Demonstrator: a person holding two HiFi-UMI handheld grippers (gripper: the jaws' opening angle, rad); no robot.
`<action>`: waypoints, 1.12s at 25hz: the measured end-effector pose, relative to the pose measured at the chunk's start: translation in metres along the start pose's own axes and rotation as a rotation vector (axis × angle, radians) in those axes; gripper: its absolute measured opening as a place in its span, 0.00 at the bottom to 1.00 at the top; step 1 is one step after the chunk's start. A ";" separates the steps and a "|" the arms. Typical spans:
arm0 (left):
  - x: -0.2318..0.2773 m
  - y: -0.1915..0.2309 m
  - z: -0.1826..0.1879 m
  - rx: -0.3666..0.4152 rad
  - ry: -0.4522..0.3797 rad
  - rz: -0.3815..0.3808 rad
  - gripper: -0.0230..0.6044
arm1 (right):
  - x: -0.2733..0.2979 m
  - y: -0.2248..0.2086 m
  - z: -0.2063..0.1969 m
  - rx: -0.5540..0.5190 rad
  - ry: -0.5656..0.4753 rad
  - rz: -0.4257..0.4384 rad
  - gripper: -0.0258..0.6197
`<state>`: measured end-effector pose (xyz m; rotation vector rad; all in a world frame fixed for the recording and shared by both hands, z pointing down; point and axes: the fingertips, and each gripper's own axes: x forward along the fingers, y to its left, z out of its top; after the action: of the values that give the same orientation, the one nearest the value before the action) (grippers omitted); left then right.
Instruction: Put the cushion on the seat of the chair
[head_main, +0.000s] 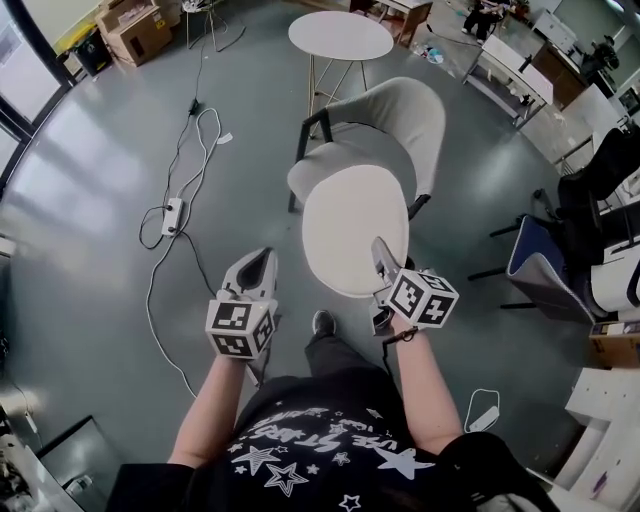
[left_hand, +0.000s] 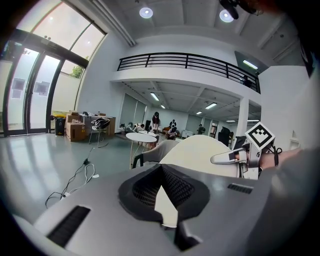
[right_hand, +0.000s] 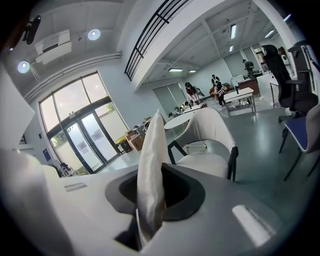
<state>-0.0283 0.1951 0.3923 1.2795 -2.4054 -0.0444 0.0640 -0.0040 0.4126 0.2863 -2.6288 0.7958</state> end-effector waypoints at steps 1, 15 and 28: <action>0.010 0.000 0.002 -0.001 0.005 0.001 0.05 | 0.007 -0.006 0.005 0.002 0.005 0.001 0.13; 0.096 0.009 0.042 0.020 0.022 0.055 0.05 | 0.082 -0.069 0.067 0.017 0.050 0.006 0.13; 0.200 0.033 0.080 0.076 0.026 -0.100 0.05 | 0.124 -0.098 0.084 0.159 -0.016 -0.094 0.13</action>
<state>-0.1823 0.0406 0.3953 1.4254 -2.3403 0.0344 -0.0442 -0.1423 0.4474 0.4573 -2.5496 0.9762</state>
